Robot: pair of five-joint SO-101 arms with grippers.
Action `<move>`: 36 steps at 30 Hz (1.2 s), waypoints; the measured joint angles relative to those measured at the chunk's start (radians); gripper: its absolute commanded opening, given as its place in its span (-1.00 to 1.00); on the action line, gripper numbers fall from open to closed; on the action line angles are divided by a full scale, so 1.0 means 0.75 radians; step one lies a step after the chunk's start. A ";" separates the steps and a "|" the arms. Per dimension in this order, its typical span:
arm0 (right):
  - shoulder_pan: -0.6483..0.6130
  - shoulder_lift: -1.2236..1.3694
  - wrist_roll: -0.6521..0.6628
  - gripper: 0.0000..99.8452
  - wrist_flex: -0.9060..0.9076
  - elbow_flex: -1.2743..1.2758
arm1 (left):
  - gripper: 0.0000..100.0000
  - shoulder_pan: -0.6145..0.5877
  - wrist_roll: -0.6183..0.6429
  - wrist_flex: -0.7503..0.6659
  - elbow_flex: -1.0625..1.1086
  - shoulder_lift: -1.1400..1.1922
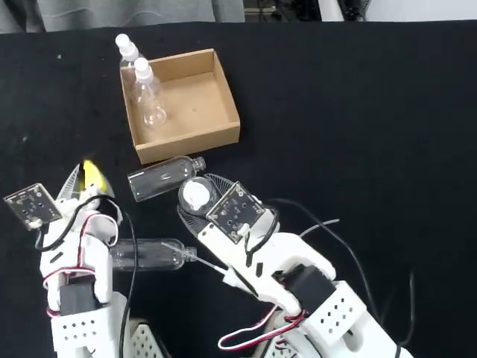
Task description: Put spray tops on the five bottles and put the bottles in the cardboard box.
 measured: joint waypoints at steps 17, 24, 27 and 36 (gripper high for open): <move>0.000 0.000 0.000 -0.93 0.102 -0.057 | -0.94 -0.104 0.000 0.053 0.059 0.000; 0.000 0.000 0.000 -0.93 0.266 -0.260 | -0.94 -0.104 0.000 0.053 0.059 0.000; 0.000 0.000 0.000 -0.93 0.288 -0.325 | -0.94 -0.104 0.000 0.053 0.059 0.000; 0.000 0.217 0.000 -0.93 0.368 -0.665 | -0.94 -0.104 0.000 0.053 0.059 0.000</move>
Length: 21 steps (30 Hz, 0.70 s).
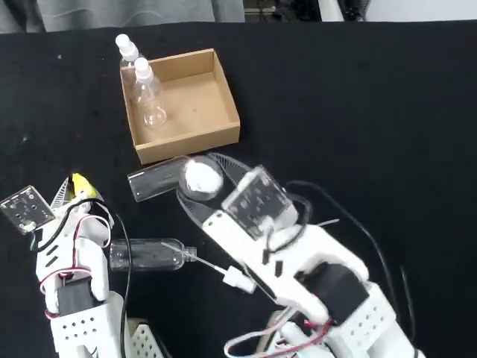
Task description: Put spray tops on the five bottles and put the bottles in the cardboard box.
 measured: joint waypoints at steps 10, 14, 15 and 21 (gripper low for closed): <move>0.000 0.389 0.000 -0.93 0.000 -0.370 | -0.94 -0.006 0.000 0.000 0.000 0.000; 0.000 0.567 0.002 -0.93 0.000 -0.493 | -0.94 -0.006 0.000 0.000 0.000 0.000; 0.000 0.610 0.002 -0.93 0.000 -0.524 | -0.94 -0.006 0.000 0.000 0.000 0.000; 0.000 0.839 0.002 -0.92 0.000 -0.677 | -0.94 -0.006 0.000 0.000 0.000 0.000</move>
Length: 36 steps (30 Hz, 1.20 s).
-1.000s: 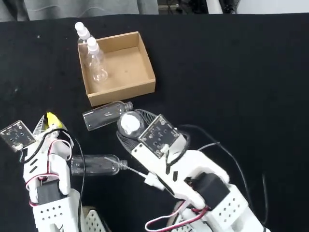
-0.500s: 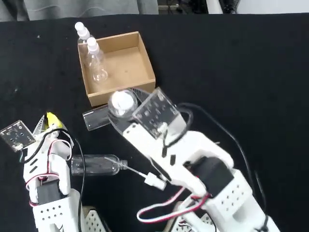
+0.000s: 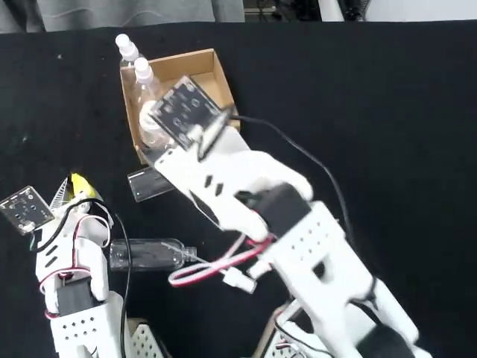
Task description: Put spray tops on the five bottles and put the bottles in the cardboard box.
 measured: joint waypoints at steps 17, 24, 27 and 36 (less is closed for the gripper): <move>0.082 0.426 -0.235 -0.92 -0.450 -0.045 | -0.94 0.000 0.000 0.000 0.000 0.000; 0.133 0.665 -0.295 -0.92 -0.661 -0.045 | -0.94 0.000 0.000 0.000 0.000 0.000; 0.131 0.747 -0.295 -0.92 -0.751 -0.045 | -0.94 0.000 0.000 0.000 0.000 0.000; 0.131 0.964 -0.295 -0.92 -0.927 -0.047 | -0.94 0.000 0.000 0.000 0.000 0.000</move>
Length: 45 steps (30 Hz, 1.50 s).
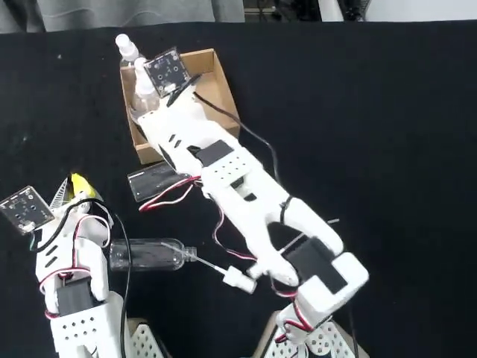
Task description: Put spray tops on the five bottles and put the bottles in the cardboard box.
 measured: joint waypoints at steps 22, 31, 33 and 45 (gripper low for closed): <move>0.000 0.270 0.000 -0.92 -0.006 -0.121 | -0.94 0.000 0.000 0.000 0.000 0.000; 0.000 0.270 0.000 -0.92 -0.006 -0.121 | -0.94 0.000 0.000 0.000 0.000 0.000; 0.000 0.270 0.000 -0.92 -0.006 -0.121 | -0.94 0.000 0.000 0.000 0.000 0.000; -0.008 0.270 0.000 -0.52 0.027 -0.123 | -0.94 0.000 0.000 0.000 0.000 0.000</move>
